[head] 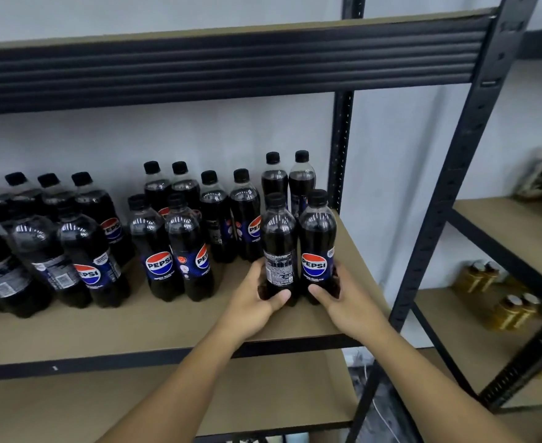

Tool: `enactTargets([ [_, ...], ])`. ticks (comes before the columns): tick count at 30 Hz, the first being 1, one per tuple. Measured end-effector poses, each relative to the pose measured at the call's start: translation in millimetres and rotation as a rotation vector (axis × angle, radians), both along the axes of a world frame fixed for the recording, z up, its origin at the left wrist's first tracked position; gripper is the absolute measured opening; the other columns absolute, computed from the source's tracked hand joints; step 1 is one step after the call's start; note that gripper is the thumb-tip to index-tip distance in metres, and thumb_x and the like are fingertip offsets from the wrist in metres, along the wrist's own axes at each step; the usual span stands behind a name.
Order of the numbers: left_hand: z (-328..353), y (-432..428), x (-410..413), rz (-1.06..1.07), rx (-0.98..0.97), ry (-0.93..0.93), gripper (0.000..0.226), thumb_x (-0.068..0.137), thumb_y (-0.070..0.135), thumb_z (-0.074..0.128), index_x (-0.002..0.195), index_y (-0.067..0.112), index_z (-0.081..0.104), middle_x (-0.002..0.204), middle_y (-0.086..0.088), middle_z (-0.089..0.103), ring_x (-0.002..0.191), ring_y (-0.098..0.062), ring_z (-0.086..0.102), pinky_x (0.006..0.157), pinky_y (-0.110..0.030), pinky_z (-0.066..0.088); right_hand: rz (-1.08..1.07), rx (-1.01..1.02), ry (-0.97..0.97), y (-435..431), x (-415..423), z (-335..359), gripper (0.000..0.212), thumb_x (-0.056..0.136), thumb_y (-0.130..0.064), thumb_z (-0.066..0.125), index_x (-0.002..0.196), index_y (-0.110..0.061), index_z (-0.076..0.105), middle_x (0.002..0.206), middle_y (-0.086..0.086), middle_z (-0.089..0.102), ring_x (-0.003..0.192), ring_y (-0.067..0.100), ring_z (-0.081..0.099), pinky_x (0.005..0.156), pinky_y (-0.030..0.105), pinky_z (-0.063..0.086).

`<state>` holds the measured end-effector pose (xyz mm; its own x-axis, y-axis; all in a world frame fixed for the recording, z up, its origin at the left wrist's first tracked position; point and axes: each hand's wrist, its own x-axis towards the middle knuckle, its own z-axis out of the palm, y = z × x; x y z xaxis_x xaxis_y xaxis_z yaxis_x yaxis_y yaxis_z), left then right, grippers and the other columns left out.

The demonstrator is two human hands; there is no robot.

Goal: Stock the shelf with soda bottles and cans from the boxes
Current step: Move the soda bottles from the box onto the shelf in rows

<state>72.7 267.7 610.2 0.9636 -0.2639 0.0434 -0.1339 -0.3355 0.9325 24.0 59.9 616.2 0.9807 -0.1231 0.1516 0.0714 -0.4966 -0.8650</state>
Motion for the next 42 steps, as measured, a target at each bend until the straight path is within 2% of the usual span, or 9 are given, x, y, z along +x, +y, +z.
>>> enactTargets([
  [5, 9.3, -1.2, -10.8, -0.126, 0.038, 0.104, 0.066, 0.089, 0.024, 0.075, 0.119, 0.073, 0.043, 0.137, 0.029, 0.058, 0.136, 0.003, 0.043, 0.119, -0.036, 0.029, -0.053, -0.042, -0.029, -10.3, -23.3, 1.6, 0.059, 0.095, -0.039, 0.068, 0.146, -0.038, 0.04, 0.126, -0.031, 0.052, 0.116, -0.007, 0.048, 0.097, 0.017, 0.035],
  [10, 9.4, -9.4, -19.4, -0.129, 0.05, 0.066, 0.072, 0.072, 0.058, 0.085, 0.131, 0.053, 0.044, 0.135, 0.022, 0.055, 0.126, 0.006, 0.048, 0.114, -0.032, 0.035, -0.054, -0.035, -0.058, -11.7, -30.9, -1.8, 0.056, 0.095, -0.037, 0.068, 0.144, -0.043, 0.04, 0.117, -0.051, 0.041, 0.106, -0.035, 0.039, 0.084, -0.009, 0.029],
  [13, 10.8, -15.3, -25.4, -0.049, 0.121, -0.023, 0.065, 0.079, 0.046, 0.083, 0.13, 0.052, 0.044, 0.13, 0.016, 0.047, 0.121, 0.0, 0.046, 0.105, -0.027, 0.033, -0.05, -0.022, -0.044, -11.9, -31.8, -2.3, 0.057, 0.096, -0.038, 0.068, 0.145, -0.042, 0.039, 0.114, -0.052, 0.041, 0.105, -0.037, 0.038, 0.082, -0.008, 0.03],
  [16, 6.8, -6.7, -23.3, -0.092, 0.014, 0.045, 0.061, 0.083, 0.032, 0.078, 0.131, 0.055, 0.049, 0.134, 0.019, 0.06, 0.128, -0.006, 0.053, 0.114, -0.042, 0.04, -0.043, -0.021, -0.028, -14.6, -32.3, -5.5, 0.059, 0.096, -0.038, 0.067, 0.147, -0.041, 0.037, 0.115, -0.054, 0.038, 0.104, -0.039, 0.035, 0.082, -0.009, 0.029],
  [22, 7.5, -2.7, -27.7, -0.098, 0.003, 0.034, 0.064, 0.073, 0.056, 0.08, 0.128, 0.055, 0.047, 0.131, 0.016, 0.06, 0.124, -0.006, 0.057, 0.112, -0.044, 0.043, -0.056, 0.008, -0.009, -14.9, -28.6, -12.9, 0.065, 0.095, -0.035, 0.069, 0.149, -0.032, 0.033, 0.125, -0.045, 0.041, 0.117, -0.027, 0.04, 0.101, 0.007, 0.034],
  [25, 7.0, -2.0, -26.8, -0.116, -0.014, 0.028, 0.057, 0.083, 0.04, 0.074, 0.133, 0.053, 0.049, 0.134, 0.014, 0.06, 0.124, -0.009, 0.057, 0.114, -0.045, 0.042, -0.053, -0.007, -0.021, -15.5, -28.8, -15.1, 0.059, 0.095, -0.036, 0.068, 0.146, -0.034, 0.037, 0.127, -0.038, 0.047, 0.126, -0.006, 0.048, 0.11, 0.026, 0.039],
  [29, 4.1, 6.0, -27.5, -0.152, -0.119, 0.093, 0.064, 0.088, 0.026, 0.068, 0.142, 0.043, 0.041, 0.141, 0.013, 0.059, 0.13, -0.008, 0.055, 0.116, -0.045, 0.041, -0.03, -0.02, -0.014, -17.5, -29.7, -13.6, 0.057, 0.097, -0.037, 0.065, 0.145, -0.037, 0.037, 0.132, -0.029, 0.052, 0.127, -0.001, 0.048, 0.11, 0.029, 0.039],
  [35, 4.8, 1.5, -27.4, -0.104, 0.028, -0.048, 0.061, 0.09, 0.031, 0.075, 0.133, 0.061, 0.044, 0.135, 0.021, 0.055, 0.126, -0.001, 0.053, 0.113, -0.037, 0.043, -0.053, -0.06, -0.046, -12.2, -33.9, -9.9, 0.065, 0.093, -0.037, 0.071, 0.148, -0.03, 0.037, 0.134, -0.022, 0.049, 0.122, -0.004, 0.045, 0.104, 0.02, 0.036],
  [42, -3.6, 4.2, -26.7, -0.112, -0.017, -0.014, 0.06, 0.098, 0.012, 0.064, 0.146, 0.04, 0.041, 0.14, 0.019, 0.059, 0.128, -0.003, 0.055, 0.114, -0.037, 0.043, -0.035, -0.084, -0.053, -13.7, -36.1, -9.5, 0.065, 0.094, -0.033, 0.069, 0.15, -0.032, 0.036, 0.146, -0.012, 0.05, 0.131, 0.003, 0.046, 0.111, 0.028, 0.039],
])
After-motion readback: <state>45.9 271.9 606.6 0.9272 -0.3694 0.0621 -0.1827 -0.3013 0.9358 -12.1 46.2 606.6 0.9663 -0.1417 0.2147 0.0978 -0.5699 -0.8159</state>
